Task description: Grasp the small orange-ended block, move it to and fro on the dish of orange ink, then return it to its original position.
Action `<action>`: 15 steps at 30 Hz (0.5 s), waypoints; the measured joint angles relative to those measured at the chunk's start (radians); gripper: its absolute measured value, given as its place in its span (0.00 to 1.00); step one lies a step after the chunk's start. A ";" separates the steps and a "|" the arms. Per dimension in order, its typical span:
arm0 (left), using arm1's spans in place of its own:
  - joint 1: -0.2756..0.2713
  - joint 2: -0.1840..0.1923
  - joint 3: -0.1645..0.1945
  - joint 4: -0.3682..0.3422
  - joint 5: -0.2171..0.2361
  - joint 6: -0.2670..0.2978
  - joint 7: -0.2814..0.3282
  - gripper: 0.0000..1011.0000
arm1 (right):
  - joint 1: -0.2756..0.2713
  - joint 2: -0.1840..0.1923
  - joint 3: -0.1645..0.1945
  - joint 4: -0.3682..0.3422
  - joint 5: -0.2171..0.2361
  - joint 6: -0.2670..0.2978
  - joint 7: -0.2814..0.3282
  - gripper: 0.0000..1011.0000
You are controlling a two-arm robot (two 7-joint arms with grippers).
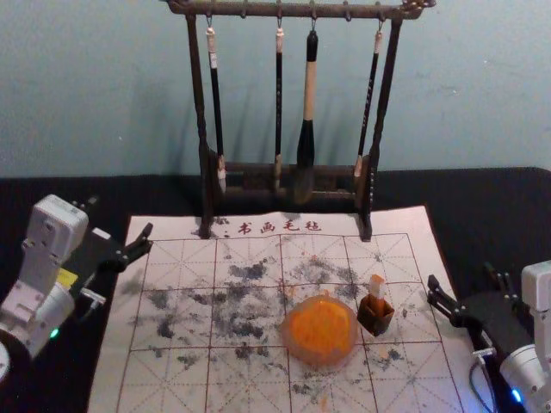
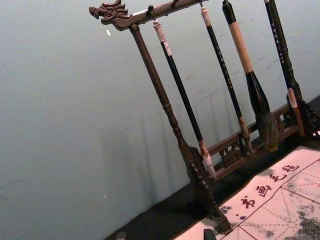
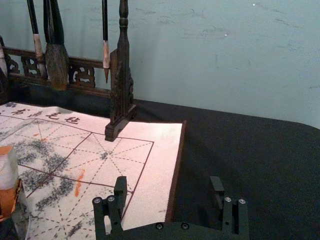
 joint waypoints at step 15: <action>0.000 0.000 0.000 0.000 0.000 0.000 0.000 0.99 | -0.001 0.004 -0.004 -0.007 0.000 0.004 0.003 0.99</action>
